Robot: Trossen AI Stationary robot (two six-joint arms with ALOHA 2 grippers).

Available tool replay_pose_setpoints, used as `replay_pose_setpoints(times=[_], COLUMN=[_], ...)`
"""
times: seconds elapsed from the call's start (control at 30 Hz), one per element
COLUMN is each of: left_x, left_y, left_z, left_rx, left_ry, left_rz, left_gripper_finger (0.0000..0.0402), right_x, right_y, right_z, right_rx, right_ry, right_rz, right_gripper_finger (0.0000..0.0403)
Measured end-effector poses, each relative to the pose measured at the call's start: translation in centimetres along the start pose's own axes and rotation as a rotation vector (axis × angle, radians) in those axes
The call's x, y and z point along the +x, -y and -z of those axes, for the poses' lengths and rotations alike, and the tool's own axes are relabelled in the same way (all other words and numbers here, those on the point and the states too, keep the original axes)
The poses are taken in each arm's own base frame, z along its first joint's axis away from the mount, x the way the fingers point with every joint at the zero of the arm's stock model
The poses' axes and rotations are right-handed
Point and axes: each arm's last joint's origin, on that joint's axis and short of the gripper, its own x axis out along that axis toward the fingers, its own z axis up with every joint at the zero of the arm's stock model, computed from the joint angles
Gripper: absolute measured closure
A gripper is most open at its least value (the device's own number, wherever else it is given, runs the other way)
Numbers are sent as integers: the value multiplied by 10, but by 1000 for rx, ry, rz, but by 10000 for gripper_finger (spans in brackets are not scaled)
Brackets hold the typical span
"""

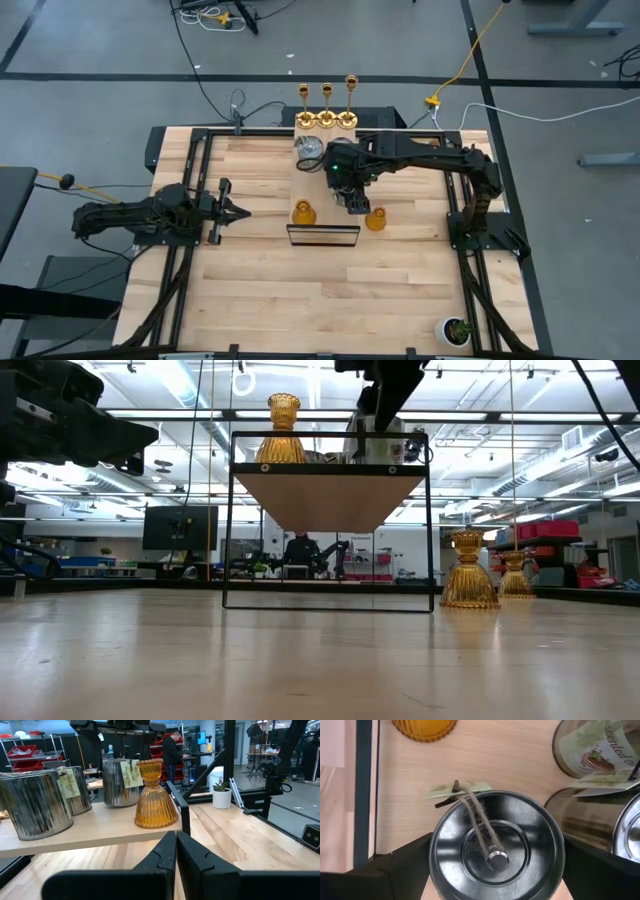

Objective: Pick & Place candle stick holders
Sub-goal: Put the scented candle can on the shelf

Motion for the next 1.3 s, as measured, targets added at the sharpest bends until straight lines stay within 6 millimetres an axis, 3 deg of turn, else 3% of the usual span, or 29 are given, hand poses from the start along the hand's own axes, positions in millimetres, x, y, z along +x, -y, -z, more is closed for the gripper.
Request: replay_pose_setpoints(times=[1.3], left_x=[0], left_y=[0], left_z=[0], left_rx=[0], left_ry=[0], left_rz=[0], left_gripper_finger=[383], right_x=[1], right_y=[1], right_z=[-3], right_rx=[34], right_ry=[27], right_rz=[24], right_gripper_finger=[3])
